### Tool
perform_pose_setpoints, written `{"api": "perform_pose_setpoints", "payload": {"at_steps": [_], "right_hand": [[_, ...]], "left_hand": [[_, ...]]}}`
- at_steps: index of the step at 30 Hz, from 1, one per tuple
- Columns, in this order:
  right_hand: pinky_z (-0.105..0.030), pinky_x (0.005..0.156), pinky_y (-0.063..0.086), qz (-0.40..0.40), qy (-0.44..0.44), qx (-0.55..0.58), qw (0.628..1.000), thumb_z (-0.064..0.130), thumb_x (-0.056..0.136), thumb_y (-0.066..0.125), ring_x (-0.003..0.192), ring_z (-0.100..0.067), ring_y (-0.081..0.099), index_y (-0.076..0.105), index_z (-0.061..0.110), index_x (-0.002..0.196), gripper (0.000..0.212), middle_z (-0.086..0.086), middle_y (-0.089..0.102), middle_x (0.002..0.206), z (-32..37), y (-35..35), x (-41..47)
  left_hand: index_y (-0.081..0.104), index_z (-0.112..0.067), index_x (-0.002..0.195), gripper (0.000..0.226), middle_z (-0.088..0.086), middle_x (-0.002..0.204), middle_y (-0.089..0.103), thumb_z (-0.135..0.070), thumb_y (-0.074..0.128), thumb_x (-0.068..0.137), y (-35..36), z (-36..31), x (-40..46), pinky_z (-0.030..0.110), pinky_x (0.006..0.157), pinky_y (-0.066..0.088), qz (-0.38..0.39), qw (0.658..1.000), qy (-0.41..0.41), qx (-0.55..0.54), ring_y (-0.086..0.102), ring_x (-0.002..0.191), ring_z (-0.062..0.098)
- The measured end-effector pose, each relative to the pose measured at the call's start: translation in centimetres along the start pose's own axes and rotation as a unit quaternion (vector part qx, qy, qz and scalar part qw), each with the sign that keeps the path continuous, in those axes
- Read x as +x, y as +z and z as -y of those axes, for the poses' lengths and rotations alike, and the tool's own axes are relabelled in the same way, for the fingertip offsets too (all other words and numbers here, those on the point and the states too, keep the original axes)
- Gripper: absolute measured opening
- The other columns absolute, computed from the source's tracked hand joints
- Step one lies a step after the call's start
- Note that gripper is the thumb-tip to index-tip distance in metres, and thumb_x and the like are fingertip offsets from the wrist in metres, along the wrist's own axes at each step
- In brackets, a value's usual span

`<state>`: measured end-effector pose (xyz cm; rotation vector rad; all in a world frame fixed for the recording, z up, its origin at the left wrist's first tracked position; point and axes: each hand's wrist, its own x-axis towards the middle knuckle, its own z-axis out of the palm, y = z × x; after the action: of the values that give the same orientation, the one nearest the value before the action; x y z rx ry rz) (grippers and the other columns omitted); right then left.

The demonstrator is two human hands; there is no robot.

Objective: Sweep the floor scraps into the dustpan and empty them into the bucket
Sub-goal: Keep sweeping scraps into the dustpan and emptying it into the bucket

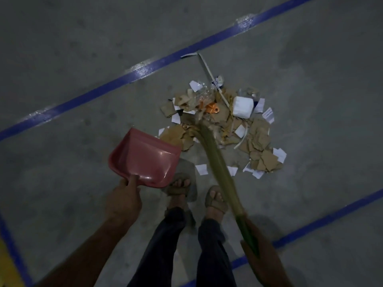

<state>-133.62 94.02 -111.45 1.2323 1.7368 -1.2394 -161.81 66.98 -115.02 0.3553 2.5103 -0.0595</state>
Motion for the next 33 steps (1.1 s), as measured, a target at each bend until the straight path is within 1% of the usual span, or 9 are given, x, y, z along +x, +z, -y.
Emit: {"api": "perform_pose_setpoints", "payload": {"at_steps": [2, 4, 8, 11, 13, 19, 25, 27, 33], "right_hand": [[0.005, 0.087, 0.033, -0.016, -0.001, -0.003, 1.000, 0.003, 0.092, 0.065, 0.125, -0.013, 0.050, 0.043, 0.079, 0.114, 0.083, 0.020, 0.049, 0.129, -1.2, -1.3, -2.1], [0.008, 0.079, 0.033, -0.051, 0.011, 0.026, 0.998, 0.007, 0.086, 0.074, 0.111, -0.006, 0.058, 0.037, 0.091, 0.100, 0.093, 0.022, 0.057, 0.121, -1.8, -2.3, -3.7], [0.003, 0.080, 0.039, -0.092, -0.034, -0.022, 0.995, 0.020, 0.082, 0.079, 0.098, -0.002, 0.063, 0.031, 0.086, 0.114, 0.088, 0.024, 0.060, 0.115, -1.7, -2.9, -4.7], [-0.020, 0.073, 0.051, -0.122, -0.074, -0.062, 0.988, 0.017, 0.083, 0.077, 0.082, -0.010, 0.064, 0.025, 0.084, 0.124, 0.093, 0.010, 0.060, 0.104, -1.0, -2.8, -3.6], [-0.032, 0.067, 0.053, -0.140, -0.090, -0.075, 0.983, 0.015, 0.085, 0.075, 0.077, -0.017, 0.064, 0.031, 0.068, 0.137, 0.086, 0.005, 0.055, 0.097, -0.3, -2.5, -2.6], [-0.031, 0.054, 0.041, -0.187, -0.064, -0.151, 0.968, 0.021, 0.092, 0.067, 0.067, -0.017, 0.051, 0.040, 0.042, 0.148, 0.065, 0.005, 0.041, 0.098, 2.7, -2.1, 1.4], [-0.037, 0.054, 0.054, -0.193, -0.073, -0.222, 0.953, 0.028, 0.097, 0.058, 0.065, -0.009, 0.049, 0.033, 0.036, 0.149, 0.058, 0.004, 0.038, 0.099, 5.5, -2.8, 7.1], [-0.032, 0.051, 0.053, -0.208, -0.084, -0.248, 0.942, 0.027, 0.096, 0.058, 0.064, -0.008, 0.046, 0.033, 0.032, 0.150, 0.059, 0.005, 0.036, 0.101, 6.1, -3.4, 9.8], [-0.024, 0.047, 0.041, -0.240, -0.158, -0.321, 0.903, 0.020, 0.095, 0.059, 0.057, -0.013, 0.044, 0.032, 0.026, 0.153, 0.064, -0.015, 0.054, 0.100, 6.0, -6.0, 17.7]], "left_hand": [[0.049, -0.021, 0.127, 0.036, 0.010, 0.100, 0.060, -0.022, 0.057, 0.092, 0.4, -0.5, 0.4, 0.038, 0.062, 0.046, 0.011, 1.000, 0.018, 0.010, 0.063, 0.078, 0.037], [0.050, -0.018, 0.126, 0.037, 0.012, 0.100, 0.060, -0.021, 0.059, 0.091, 0.9, -0.8, 1.0, 0.040, 0.061, 0.047, 0.024, 0.999, 0.043, 0.024, 0.062, 0.076, 0.038], [0.053, -0.015, 0.125, 0.035, 0.013, 0.102, 0.060, -0.022, 0.059, 0.091, 1.8, -0.9, 2.3, 0.041, 0.063, 0.046, 0.043, 0.994, 0.082, 0.064, 0.063, 0.077, 0.038], [0.054, -0.014, 0.122, 0.032, 0.013, 0.102, 0.061, -0.022, 0.059, 0.091, 2.3, -0.8, 3.1, 0.042, 0.064, 0.047, 0.044, 0.991, 0.089, 0.086, 0.064, 0.077, 0.039], [0.053, -0.014, 0.119, 0.028, 0.013, 0.102, 0.061, -0.022, 0.058, 0.092, 2.6, -0.6, 3.4, 0.041, 0.064, 0.048, 0.047, 0.991, 0.088, 0.089, 0.064, 0.078, 0.039], [0.053, -0.015, 0.116, 0.028, 0.013, 0.099, 0.062, -0.022, 0.061, 0.090, 4.6, 1.8, 3.9, 0.041, 0.061, 0.046, 0.052, 0.989, 0.081, 0.113, 0.063, 0.074, 0.039], [0.050, -0.018, 0.120, 0.029, 0.013, 0.106, 0.062, -0.025, 0.057, 0.093, 8.2, 3.8, 7.0, 0.042, 0.068, 0.046, 0.071, 0.991, 0.047, 0.102, 0.064, 0.084, 0.039], [0.051, -0.017, 0.122, 0.030, 0.016, 0.108, 0.063, -0.024, 0.056, 0.093, 9.8, 4.7, 9.0, 0.045, 0.073, 0.050, 0.077, 0.991, 0.037, 0.099, 0.065, 0.088, 0.040], [0.050, -0.024, 0.124, 0.031, 0.014, 0.119, 0.062, -0.026, 0.058, 0.093, 12.3, 6.6, 13.8, 0.045, 0.076, 0.051, 0.082, 0.993, 0.074, 0.049, 0.065, 0.096, 0.041]]}}
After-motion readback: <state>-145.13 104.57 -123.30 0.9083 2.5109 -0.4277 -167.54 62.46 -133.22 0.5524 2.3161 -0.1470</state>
